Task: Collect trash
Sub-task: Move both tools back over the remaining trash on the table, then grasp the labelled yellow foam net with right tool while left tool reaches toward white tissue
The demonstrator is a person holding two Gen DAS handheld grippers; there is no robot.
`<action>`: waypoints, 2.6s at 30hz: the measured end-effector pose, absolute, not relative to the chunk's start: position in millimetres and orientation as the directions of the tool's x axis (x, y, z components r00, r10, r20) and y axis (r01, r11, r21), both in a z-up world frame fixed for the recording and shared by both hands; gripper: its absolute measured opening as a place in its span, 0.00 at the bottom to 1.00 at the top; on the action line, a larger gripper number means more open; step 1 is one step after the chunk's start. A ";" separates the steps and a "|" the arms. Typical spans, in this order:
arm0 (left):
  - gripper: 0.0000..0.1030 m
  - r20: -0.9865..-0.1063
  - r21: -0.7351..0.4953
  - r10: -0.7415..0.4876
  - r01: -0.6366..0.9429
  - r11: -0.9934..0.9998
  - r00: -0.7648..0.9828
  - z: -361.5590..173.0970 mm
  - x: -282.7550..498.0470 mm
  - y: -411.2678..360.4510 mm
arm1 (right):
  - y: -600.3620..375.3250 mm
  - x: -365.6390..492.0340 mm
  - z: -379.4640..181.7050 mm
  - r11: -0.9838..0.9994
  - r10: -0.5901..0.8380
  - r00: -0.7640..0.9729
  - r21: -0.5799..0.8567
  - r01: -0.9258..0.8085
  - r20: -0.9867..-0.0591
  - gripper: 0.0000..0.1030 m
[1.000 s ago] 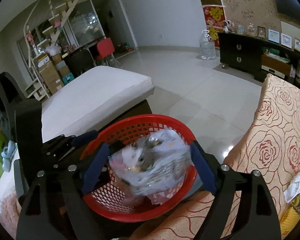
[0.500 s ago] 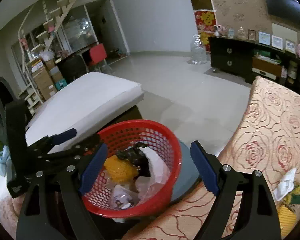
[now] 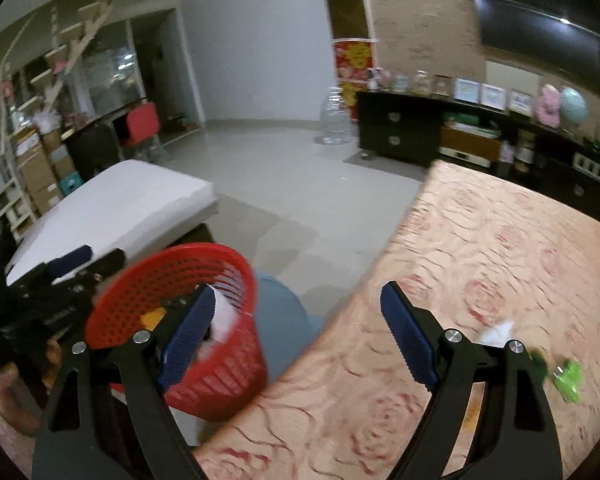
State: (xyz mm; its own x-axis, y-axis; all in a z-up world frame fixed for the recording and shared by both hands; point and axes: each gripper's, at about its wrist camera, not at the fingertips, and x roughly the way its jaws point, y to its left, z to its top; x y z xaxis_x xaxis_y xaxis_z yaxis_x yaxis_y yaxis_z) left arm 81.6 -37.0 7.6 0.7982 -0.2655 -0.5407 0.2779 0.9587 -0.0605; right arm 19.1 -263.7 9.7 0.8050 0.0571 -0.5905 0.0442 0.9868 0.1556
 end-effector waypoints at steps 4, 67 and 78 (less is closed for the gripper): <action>0.74 -0.527 -0.064 -0.295 0.308 0.949 0.797 9.8 75.9 -46.3 | -293.8 -6.9 3.6 0.980 -0.040 0.798 0.131 0.148 -0.602 0.80; 0.74 -0.607 0.016 -0.439 0.562 0.827 0.662 -22.6 29.6 -175.6 | -426.9 -80.9 -69.1 0.859 -0.267 0.633 0.118 0.498 -0.726 0.50; 0.74 -0.677 0.048 -0.465 0.665 0.745 0.570 -30.8 40.1 -265.9 | -441.9 -99.6 -61.7 0.829 -0.269 0.642 0.166 0.533 -0.718 0.50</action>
State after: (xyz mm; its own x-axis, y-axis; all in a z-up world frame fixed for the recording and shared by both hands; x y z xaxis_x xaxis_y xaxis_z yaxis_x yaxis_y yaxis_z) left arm 40.1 -265.9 -30.8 0.5704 -0.4652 -0.6769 0.6652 0.7451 0.0484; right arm -99.6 -441.9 -61.7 0.6420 -0.2689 -0.7180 0.5333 0.8295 0.1661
